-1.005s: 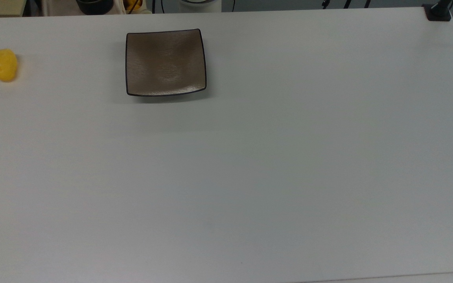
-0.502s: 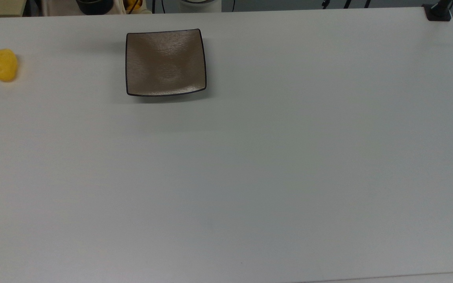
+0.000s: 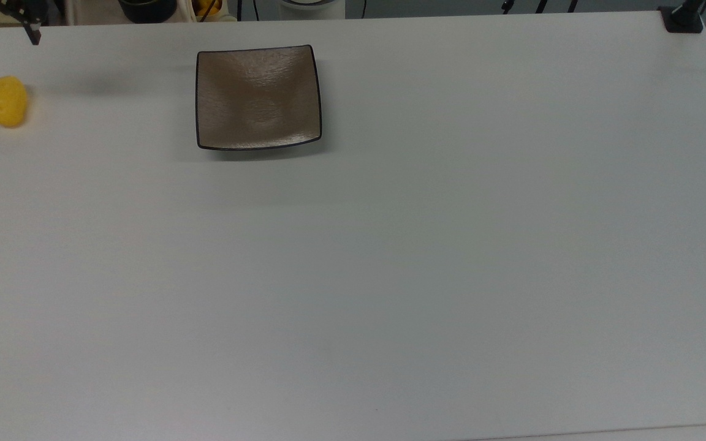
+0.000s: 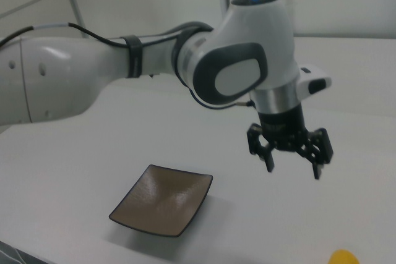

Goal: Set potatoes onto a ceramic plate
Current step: 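Move the open gripper over the yellow potato and lower it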

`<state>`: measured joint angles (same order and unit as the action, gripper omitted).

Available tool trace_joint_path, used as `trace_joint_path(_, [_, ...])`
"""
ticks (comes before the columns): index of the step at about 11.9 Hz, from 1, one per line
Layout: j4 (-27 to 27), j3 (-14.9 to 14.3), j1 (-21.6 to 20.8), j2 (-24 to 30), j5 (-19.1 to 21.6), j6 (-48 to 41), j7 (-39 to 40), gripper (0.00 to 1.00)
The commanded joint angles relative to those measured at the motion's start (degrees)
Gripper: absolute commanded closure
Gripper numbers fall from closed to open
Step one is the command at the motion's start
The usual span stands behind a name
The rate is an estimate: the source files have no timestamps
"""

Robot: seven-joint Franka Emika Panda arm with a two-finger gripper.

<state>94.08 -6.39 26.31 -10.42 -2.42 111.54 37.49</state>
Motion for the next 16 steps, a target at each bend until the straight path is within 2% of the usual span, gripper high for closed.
trace_joint_path(1, [2.77,-0.21,1.63,-1.78,-3.63,3.68,1.19,0.0])
trace_joint_path(6, [5.05,-0.9,5.33,-6.97,-4.17,12.26,1.19,0.0])
trace_joint_path(9, [7.08,-2.49,5.68,-9.6,-5.65,18.7,1.01,0.0])
trace_joint_path(12, [7.52,-2.49,6.47,-12.59,-7.68,21.52,1.01,0.0])
trace_joint_path(16, [9.01,-2.49,6.47,-15.59,-8.38,25.83,1.01,0.0])
